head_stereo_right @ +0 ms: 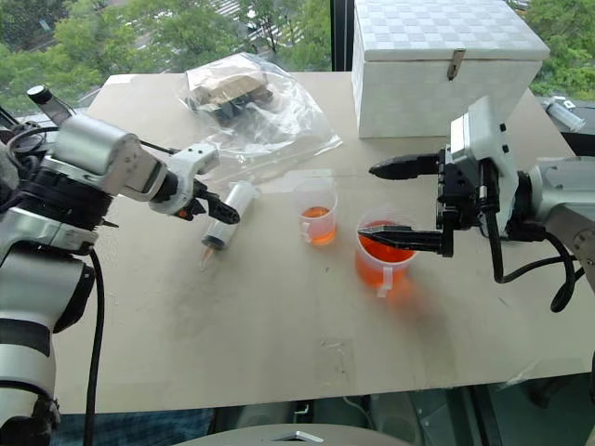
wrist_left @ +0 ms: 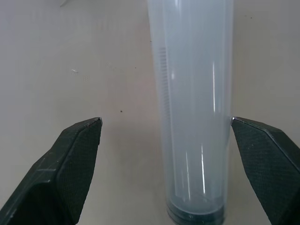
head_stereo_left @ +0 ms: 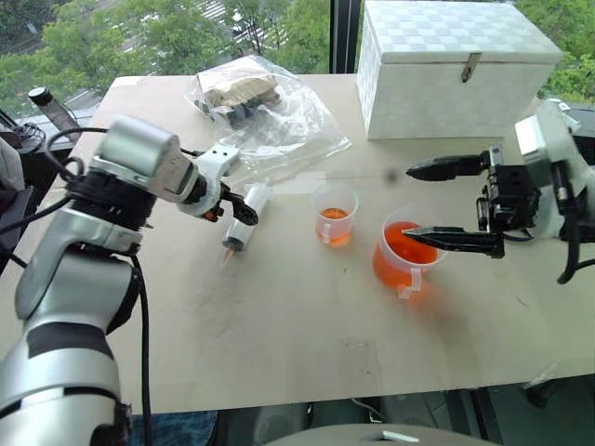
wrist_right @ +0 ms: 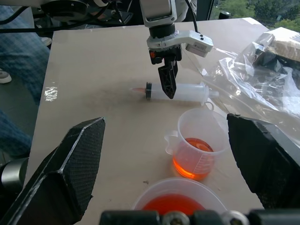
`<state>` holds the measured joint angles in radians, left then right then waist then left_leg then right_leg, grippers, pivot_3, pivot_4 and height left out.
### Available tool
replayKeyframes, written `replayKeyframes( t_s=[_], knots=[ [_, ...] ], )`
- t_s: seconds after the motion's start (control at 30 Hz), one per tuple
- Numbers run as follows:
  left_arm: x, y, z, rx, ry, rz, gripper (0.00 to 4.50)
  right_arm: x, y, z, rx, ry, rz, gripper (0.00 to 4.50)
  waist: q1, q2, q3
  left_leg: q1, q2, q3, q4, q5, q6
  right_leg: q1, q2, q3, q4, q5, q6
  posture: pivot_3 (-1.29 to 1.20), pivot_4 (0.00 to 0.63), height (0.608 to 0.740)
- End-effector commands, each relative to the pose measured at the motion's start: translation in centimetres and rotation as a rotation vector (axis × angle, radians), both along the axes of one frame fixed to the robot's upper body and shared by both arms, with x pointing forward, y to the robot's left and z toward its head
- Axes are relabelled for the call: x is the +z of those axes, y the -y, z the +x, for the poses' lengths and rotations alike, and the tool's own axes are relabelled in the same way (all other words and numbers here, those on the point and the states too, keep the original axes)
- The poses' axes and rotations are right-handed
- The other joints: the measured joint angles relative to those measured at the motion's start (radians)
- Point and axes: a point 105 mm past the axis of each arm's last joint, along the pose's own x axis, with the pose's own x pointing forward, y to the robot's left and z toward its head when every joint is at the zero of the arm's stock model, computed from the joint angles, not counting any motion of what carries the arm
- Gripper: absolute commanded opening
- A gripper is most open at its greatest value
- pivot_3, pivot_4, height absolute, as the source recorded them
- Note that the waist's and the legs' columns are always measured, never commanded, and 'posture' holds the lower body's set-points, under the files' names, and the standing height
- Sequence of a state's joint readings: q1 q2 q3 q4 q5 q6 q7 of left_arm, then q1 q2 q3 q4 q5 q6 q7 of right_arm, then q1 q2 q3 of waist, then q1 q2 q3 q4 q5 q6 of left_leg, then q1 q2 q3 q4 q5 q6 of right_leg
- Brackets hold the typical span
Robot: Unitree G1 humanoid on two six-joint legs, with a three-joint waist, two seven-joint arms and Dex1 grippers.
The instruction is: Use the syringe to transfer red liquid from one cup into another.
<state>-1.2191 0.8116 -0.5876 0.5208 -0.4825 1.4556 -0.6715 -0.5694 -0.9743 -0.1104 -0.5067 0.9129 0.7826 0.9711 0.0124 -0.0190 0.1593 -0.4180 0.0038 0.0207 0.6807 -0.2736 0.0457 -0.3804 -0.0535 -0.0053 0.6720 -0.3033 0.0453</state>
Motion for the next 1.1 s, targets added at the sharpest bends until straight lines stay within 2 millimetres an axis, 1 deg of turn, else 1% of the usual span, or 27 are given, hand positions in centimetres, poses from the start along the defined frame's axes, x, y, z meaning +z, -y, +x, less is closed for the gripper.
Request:
replayKeyframes(
  t_s=[0.03, 0.17, 0.27, 0.5, 0.63, 0.77, 0.8, 0.83, 0.87, 0.97, 1.0, 1.03, 1.07, 1.1],
  knots=[
    [1.5, 0.2, 1.5, -0.027, 0.058, 0.018, 4.50, 0.4, -0.1, -0.2, -0.013, 0.049, -0.009, 4.42, 0.000, 0.000, 0.000, 0.000, 0.000, 0.000, 0.000, 0.000, 0.000, 0.000, 0.000, 0.000, 0.000, 0.000, 0.000, 0.00, 0.150, 0.740],
    [1.7, 1.1, 2.9, -0.051, 0.077, 0.030, 4.50, 0.1, 0.2, 0.5, -0.075, 0.059, -0.033, 4.42, 0.000, 0.000, 0.000, -0.001, 0.000, 0.000, 0.001, 0.000, 0.000, 0.000, 0.000, 0.000, 0.000, 0.000, 0.000, 0.00, 0.150, 0.740],
    [1.6, 1.6, 3.3, -0.070, 0.071, 0.040, 4.50, 0.1, 0.4, 0.8, -0.104, 0.055, -0.041, 4.42, -0.001, -0.001, 0.000, -0.001, 0.000, 0.000, 0.001, 0.000, 0.000, 0.000, 0.000, 0.000, 0.000, 0.000, 0.000, 0.00, 0.150, 0.740],
    [1.0, 2.3, 3.8, -0.087, 0.057, 0.052, 4.50, 0.5, 0.5, 1.0, -0.139, 0.029, -0.028, 4.42, -0.002, -0.001, 0.000, -0.001, 0.000, 0.000, 0.001, 0.000, 0.000, 0.000, 0.000, 0.000, 0.001, 0.000, 0.000, 0.00, 0.150, 0.740],
    [1.0, 2.7, 3.9, -0.095, 0.046, 0.048, 4.50, 1.0, 0.4, 1.3, -0.156, 0.016, 0.004, 4.42, -0.002, -0.001, 0.000, -0.001, 0.000, 0.000, 0.002, 0.000, 0.000, 0.000, -0.001, 0.000, 0.001, 0.000, 0.000, 0.00, 0.150, 0.740],
    [1.0, 2.6, 3.7, -0.076, 0.031, 0.041, 4.50, 1.4, 0.2, 1.5, -0.163, 0.011, 0.028, 4.42, -0.001, -0.001, 0.000, -0.001, 0.000, 0.000, 0.002, 0.000, 0.000, 0.000, -0.001, 0.000, 0.002, 0.000, 0.000, 0.00, 0.150, 0.740],
    [1.0, 2.6, 3.7, -0.071, 0.028, 0.039, 3.99, 1.4, 0.2, 1.5, -0.163, 0.010, 0.030, 4.50, -0.001, -0.001, 0.000, -0.001, 0.000, 0.000, 0.002, 0.000, 0.000, 0.000, -0.001, 0.000, 0.002, 0.000, 0.000, 0.00, 0.150, 0.740],
    [1.0, 2.6, 3.7, -0.071, 0.026, 0.039, 3.86, 1.4, 0.2, 1.5, -0.163, 0.009, 0.030, 4.50, -0.001, -0.001, 0.000, -0.001, 0.000, 0.000, 0.002, 0.000, 0.000, 0.000, -0.001, 0.000, 0.005, 0.000, 0.000, 0.00, 0.150, 0.740],
    [1.0, 2.6, 3.7, -0.066, 0.025, 0.039, 3.49, 1.4, 0.1, 1.5, -0.164, 0.009, 0.031, 4.50, -0.001, -0.001, 0.000, -0.001, 0.000, 0.000, 0.002, 0.000, 0.000, 0.000, -0.001, 0.000, 0.005, 0.000, 0.000, 0.00, 0.150, 0.740],
    [1.2, 2.6, 3.7, -0.061, 0.024, 0.039, 2.09, 1.4, 0.1, 1.6, -0.166, 0.010, 0.034, 4.50, -0.001, -0.001, 0.000, -0.001, 0.000, 0.000, 0.002, 0.000, 0.000, 0.000, -0.001, 0.000, 0.006, 0.000, 0.000, 0.00, 0.150, 0.740],
    [1.5, 2.6, 3.6, -0.049, 0.027, 0.029, 1.75, 1.4, 0.1, 1.7, -0.168, 0.010, 0.036, 4.50, -0.001, -0.001, 0.000, -0.001, 0.000, 0.000, 0.002, 0.000, 0.000, 0.000, -0.001, 0.000, 0.006, 0.000, 0.000, 0.00, 0.150, 0.740],
    [1.7, 2.5, 3.6, -0.040, 0.032, 0.022, 1.70, 1.5, 0.1, 1.7, -0.170, 0.011, 0.037, 4.50, -0.001, -0.001, 0.000, -0.001, 0.000, 0.000, 0.002, 0.000, 0.000, 0.000, -0.001, -0.001, 0.006, 0.000, 0.000, 0.00, 0.150, 0.740],
    [2.1, 2.3, 3.6, -0.030, 0.042, 0.014, 1.50, 1.5, 0.1, 1.7, -0.171, 0.011, 0.037, 4.50, -0.002, -0.001, 0.000, -0.001, 0.000, 0.000, 0.002, 0.000, 0.000, 0.000, -0.001, 0.000, 0.006, 0.000, 0.000, 0.00, 0.150, 0.740],
    [2.7, 2.3, 3.6, -0.020, 0.054, -0.007, 1.46, 1.5, 0.2, 1.7, -0.173, 0.009, 0.038, 4.50, -0.002, -0.001, 0.000, -0.001, 0.000, 0.000, 0.002, 0.000, 0.000, 0.000, -0.001, 0.000, 0.006, 0.000, 0.000, 0.00, 0.150, 0.740]
  ],
)
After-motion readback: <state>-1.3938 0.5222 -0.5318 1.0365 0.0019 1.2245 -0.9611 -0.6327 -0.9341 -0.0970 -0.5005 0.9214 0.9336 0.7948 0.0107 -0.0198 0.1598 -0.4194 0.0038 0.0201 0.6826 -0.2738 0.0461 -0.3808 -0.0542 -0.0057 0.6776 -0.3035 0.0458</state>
